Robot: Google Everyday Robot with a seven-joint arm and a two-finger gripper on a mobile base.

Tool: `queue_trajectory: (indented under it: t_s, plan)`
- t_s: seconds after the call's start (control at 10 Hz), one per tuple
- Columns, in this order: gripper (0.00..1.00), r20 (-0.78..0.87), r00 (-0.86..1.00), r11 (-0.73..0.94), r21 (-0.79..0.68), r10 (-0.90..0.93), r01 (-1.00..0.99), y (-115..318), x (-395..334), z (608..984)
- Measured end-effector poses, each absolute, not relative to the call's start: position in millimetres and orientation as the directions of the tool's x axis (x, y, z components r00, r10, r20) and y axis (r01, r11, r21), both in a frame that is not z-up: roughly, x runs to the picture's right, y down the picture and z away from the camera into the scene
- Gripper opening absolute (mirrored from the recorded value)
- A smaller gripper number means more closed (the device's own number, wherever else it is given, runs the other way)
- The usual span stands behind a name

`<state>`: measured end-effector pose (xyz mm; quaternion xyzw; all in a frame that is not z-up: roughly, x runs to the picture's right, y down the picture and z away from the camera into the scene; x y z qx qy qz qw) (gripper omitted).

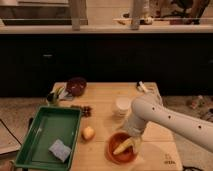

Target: Place banana in red bowl

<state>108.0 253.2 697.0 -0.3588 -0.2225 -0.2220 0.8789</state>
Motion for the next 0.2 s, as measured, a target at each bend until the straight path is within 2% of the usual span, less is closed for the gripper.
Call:
queue_trajectory:
  t_s: [0.2]
  plan:
    - [0.80,0.551,0.803,0.648,-0.531,-0.225,0.546,253.0,110.5,696.6]
